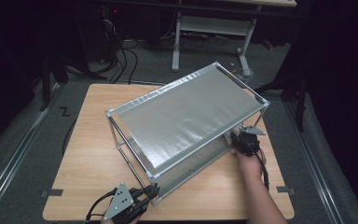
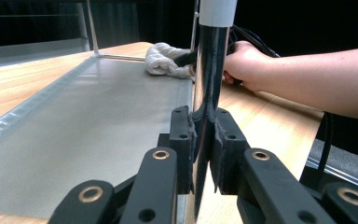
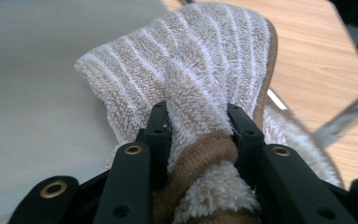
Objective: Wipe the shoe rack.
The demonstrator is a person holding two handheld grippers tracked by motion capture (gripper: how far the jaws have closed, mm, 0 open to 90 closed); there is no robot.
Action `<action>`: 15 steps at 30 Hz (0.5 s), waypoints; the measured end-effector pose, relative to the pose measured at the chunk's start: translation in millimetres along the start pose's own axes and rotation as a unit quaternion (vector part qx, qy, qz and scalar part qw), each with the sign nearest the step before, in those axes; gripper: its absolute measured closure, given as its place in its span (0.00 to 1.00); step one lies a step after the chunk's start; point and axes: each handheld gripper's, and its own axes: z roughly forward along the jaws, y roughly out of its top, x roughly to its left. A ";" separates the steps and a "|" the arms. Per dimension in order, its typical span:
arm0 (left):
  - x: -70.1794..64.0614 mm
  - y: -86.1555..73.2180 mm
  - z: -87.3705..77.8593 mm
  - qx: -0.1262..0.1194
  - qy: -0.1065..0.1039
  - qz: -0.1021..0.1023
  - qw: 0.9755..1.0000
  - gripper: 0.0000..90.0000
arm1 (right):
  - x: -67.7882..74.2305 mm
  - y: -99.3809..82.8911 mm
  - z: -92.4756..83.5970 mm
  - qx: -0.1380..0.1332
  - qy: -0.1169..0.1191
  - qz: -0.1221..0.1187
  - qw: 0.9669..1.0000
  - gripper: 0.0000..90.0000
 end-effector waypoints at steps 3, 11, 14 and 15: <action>0.3 -0.1 0.2 -0.001 -0.001 0.000 1.000 0.89 | -3.9 2.4 2.0 0.005 -0.010 0.006 1.000 0.74; 0.2 0.1 0.5 0.000 -0.002 -0.001 1.000 0.89 | 8.8 0.2 -3.5 0.006 0.017 -0.005 1.000 0.75; -0.1 0.1 0.4 0.000 -0.002 -0.001 1.000 0.89 | 18.7 -4.7 -8.9 0.001 0.031 -0.014 0.999 0.75; -0.1 0.1 0.5 -0.001 -0.001 -0.001 1.000 0.89 | 22.4 -5.7 -11.0 -0.001 0.037 -0.014 0.999 0.75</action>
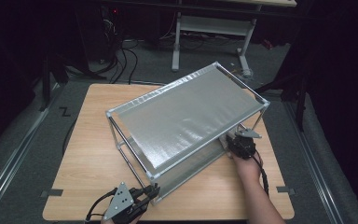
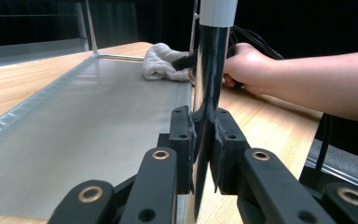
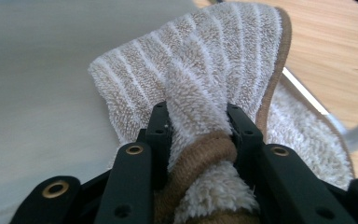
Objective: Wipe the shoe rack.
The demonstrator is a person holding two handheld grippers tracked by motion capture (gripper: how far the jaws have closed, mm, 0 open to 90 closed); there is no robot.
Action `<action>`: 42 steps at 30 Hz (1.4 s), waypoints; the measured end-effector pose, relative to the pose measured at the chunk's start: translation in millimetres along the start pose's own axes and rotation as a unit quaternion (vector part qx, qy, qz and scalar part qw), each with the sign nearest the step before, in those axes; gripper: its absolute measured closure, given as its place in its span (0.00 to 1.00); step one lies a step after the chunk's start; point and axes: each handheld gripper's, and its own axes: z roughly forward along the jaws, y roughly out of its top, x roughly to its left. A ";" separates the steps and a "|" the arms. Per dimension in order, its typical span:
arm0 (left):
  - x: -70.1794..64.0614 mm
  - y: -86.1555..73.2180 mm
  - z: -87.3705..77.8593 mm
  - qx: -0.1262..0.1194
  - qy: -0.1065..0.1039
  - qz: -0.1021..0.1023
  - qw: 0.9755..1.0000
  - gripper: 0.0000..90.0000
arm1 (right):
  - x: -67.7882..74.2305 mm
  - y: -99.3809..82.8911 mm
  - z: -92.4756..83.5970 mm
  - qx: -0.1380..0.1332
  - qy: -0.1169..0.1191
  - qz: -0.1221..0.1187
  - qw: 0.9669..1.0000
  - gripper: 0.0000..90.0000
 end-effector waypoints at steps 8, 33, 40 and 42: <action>-0.1 0.3 0.2 0.001 0.000 0.001 1.000 0.89 | 42.0 -7.7 -14.6 -0.006 0.053 -0.027 0.998 0.75; -0.6 0.8 1.0 0.001 -0.002 0.003 1.000 0.89 | 176.7 -26.2 -56.0 -0.016 0.194 -0.092 0.977 0.75; -1.0 0.8 1.4 0.000 -0.002 0.003 1.000 0.89 | 209.6 -31.4 -67.8 -0.018 0.244 -0.101 0.964 0.75; -1.0 0.9 1.6 0.000 -0.002 0.003 1.000 0.89 | 216.8 -32.8 -70.8 -0.015 0.258 -0.101 0.961 0.75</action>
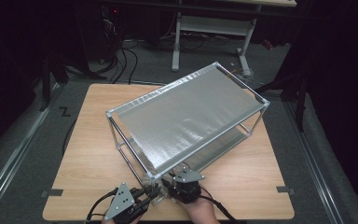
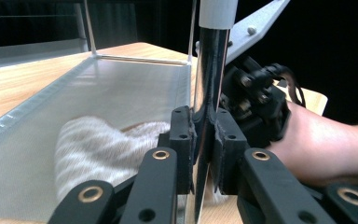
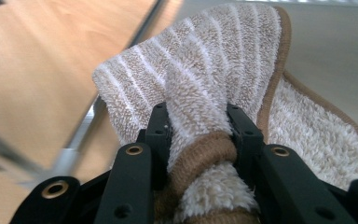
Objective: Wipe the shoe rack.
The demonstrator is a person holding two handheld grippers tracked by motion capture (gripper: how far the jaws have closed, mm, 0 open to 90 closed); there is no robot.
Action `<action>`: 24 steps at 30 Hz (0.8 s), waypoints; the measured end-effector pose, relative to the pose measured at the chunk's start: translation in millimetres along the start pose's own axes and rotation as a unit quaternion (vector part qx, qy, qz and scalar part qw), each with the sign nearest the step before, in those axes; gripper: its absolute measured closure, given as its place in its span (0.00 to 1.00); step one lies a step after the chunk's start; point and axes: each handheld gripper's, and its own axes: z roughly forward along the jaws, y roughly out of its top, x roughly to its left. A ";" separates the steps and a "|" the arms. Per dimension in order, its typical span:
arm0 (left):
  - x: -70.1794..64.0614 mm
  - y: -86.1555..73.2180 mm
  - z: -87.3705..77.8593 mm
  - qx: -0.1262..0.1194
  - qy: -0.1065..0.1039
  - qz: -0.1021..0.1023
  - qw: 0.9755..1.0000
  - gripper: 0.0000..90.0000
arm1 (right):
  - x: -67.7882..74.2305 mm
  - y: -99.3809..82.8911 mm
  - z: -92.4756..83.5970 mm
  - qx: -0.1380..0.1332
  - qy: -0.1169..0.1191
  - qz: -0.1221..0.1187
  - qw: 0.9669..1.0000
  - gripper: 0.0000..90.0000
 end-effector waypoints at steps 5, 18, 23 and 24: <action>-0.1 0.0 0.1 0.000 0.000 0.000 1.000 0.89 | 13.0 -0.5 1.0 0.001 0.013 -0.005 1.000 0.75; -0.5 0.3 -0.1 0.002 0.001 0.002 1.000 0.89 | -36.4 -2.2 -3.9 0.000 -0.050 0.012 0.999 0.75; -0.5 0.5 -0.3 0.002 0.001 0.003 1.000 0.89 | -69.4 -2.8 -9.8 0.008 -0.087 0.033 0.996 0.75; -0.5 0.5 -0.4 0.002 0.001 0.003 1.000 0.89 | -76.1 -2.6 -11.0 0.011 -0.095 0.035 0.995 0.75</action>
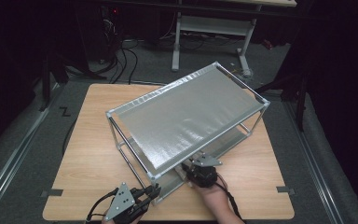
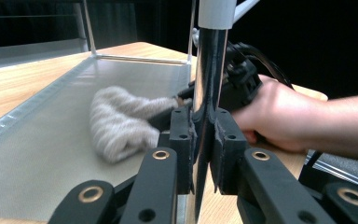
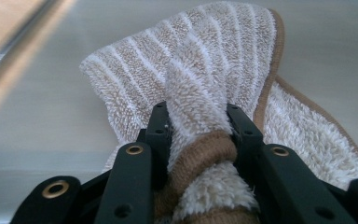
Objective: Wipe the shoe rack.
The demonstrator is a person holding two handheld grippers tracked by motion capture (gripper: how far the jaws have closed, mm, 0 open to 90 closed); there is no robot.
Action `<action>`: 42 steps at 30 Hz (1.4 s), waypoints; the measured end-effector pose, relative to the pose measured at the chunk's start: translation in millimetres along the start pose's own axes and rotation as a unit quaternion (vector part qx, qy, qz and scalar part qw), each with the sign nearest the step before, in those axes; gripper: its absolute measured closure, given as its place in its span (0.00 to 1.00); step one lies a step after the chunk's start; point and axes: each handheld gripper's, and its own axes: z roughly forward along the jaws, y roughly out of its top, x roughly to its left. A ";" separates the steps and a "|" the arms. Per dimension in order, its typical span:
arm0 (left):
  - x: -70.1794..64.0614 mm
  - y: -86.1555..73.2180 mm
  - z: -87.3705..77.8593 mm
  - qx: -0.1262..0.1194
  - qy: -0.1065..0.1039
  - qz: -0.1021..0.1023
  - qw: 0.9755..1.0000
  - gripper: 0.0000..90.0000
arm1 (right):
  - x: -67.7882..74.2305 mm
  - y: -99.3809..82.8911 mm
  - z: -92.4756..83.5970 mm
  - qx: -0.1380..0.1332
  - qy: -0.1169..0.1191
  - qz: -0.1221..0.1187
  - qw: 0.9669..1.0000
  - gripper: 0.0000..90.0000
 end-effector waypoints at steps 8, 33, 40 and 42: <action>0.0 0.0 -0.6 0.001 0.000 0.000 1.000 0.89 | -55.2 3.5 2.1 0.010 -0.069 0.024 0.997 0.75; 0.0 -0.5 -0.7 -0.001 -0.001 -0.004 1.000 0.89 | -181.3 -3.0 -17.2 0.020 -0.201 0.105 0.974 0.75; -0.4 -0.5 -0.4 -0.001 0.000 -0.005 1.000 0.89 | -175.2 -2.4 -17.0 0.024 -0.194 0.097 0.976 0.75; -0.3 -0.5 -0.3 -0.002 0.000 -0.005 1.000 0.89 | -169.1 -1.8 -16.7 0.025 -0.184 0.091 0.978 0.75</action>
